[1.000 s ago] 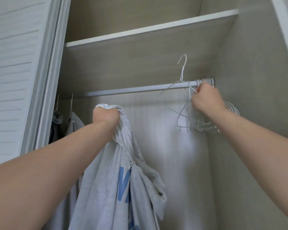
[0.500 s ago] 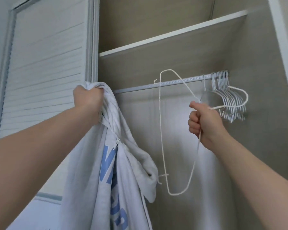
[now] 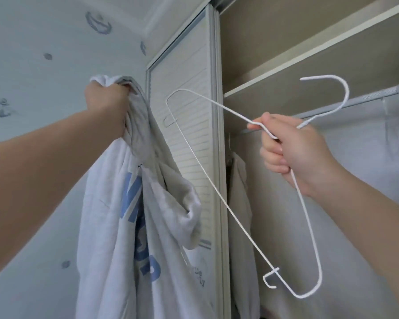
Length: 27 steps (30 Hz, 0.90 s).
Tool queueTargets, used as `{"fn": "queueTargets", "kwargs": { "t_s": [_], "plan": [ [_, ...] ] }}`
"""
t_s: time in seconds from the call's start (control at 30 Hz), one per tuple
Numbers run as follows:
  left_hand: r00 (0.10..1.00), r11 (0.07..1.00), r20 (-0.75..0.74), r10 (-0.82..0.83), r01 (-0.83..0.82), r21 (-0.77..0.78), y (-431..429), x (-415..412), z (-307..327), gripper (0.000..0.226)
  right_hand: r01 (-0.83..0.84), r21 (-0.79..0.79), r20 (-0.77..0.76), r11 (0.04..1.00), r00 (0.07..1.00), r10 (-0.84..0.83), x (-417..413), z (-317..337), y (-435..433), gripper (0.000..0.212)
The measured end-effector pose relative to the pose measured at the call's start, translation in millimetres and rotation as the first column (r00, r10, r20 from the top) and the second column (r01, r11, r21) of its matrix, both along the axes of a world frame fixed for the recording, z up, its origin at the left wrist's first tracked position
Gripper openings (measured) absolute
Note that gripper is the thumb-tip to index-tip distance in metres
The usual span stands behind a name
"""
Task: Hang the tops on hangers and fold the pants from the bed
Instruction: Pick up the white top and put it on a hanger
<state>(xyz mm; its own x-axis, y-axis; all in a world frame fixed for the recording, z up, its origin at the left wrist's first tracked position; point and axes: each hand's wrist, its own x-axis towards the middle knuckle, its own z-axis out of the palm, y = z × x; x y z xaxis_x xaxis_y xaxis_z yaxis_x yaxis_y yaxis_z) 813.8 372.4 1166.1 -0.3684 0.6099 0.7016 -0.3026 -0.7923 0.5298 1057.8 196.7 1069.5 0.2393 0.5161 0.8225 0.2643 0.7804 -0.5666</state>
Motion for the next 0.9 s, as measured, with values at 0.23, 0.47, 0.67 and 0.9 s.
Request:
{"fn": "queueTargets", "kwargs": {
  "t_s": [0.23, 0.47, 0.67, 0.9],
  "plan": [
    [0.950, 0.949, 0.004, 0.312, -0.312, 0.043, -90.6, -131.9, -24.4, 0.021, -0.370, -0.034, 0.031, 0.928, 0.928, 0.372, -105.3, -30.8, -22.6, 0.028],
    [0.829, 0.831, -0.132, 0.544, -0.554, -0.050, -186.6, -254.9, -46.4, 0.014, -0.594, -0.126, -0.028, 0.795, 0.803, 0.595, -215.7, -70.1, -46.3, 0.027],
    [0.528, 0.602, -0.526, 0.667, -0.798, -0.037, -261.4, -343.5, -86.9, 0.011, -0.730, -0.236, -0.024, 0.642, 0.665, 0.747, -315.5, -106.5, -67.3, 0.026],
    [-0.089, 0.245, -0.943, 0.321, -0.954, 0.174, -334.7, -443.1, -171.8, 0.005, -0.812, -0.350, -0.048, 0.468, 0.514, 0.856, -433.0, -188.5, -91.2, 0.027]
  ]
}}
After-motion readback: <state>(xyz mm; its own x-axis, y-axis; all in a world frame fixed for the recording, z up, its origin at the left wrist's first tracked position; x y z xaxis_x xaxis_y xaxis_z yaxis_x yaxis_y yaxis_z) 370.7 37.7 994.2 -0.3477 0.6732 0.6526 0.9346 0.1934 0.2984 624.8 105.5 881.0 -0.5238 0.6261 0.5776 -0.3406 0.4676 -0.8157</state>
